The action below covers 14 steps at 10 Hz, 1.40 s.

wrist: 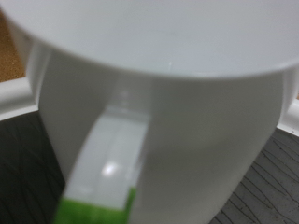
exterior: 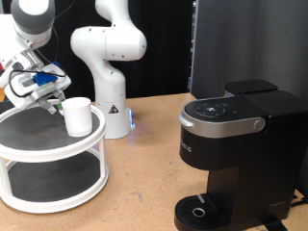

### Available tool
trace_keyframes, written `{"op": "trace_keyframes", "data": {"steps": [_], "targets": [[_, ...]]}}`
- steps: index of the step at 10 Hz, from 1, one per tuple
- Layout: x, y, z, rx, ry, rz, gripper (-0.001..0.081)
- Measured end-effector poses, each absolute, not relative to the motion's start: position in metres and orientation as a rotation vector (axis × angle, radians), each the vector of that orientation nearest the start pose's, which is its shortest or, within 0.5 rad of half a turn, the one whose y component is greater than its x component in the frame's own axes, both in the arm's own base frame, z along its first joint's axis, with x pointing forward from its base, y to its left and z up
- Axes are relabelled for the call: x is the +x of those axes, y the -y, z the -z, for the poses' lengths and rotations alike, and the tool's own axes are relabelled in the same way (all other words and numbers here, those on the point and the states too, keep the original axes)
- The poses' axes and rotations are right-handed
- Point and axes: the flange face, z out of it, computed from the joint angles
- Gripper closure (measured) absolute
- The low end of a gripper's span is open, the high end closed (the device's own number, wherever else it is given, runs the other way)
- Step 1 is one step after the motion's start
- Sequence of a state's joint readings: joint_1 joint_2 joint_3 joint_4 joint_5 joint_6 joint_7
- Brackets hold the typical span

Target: Make a cup of coffee with the keurig machine

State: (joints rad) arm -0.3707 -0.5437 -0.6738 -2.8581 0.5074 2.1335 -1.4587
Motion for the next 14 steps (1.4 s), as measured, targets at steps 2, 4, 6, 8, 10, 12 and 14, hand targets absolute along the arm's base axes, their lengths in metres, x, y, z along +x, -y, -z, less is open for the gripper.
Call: {"op": "trace_keyframes", "data": {"steps": [2,4,6,8,10,12,14], "targets": [[0.204,0.241,-0.306,-2.472,0.227,0.726,0.0595],[0.204,0.241,-0.307,-2.469,0.224,0.729,0.0724],[0.205,0.241,-0.308,-2.461,0.220,0.724,0.0738],[0.210,0.240,-0.318,-2.436,0.199,0.688,0.0738],[0.218,0.239,-0.338,-2.430,0.203,0.651,0.0738],[0.223,0.237,-0.358,-2.431,0.236,0.631,0.0738],[0.222,0.236,-0.362,-2.431,0.253,0.620,0.0738]]}}
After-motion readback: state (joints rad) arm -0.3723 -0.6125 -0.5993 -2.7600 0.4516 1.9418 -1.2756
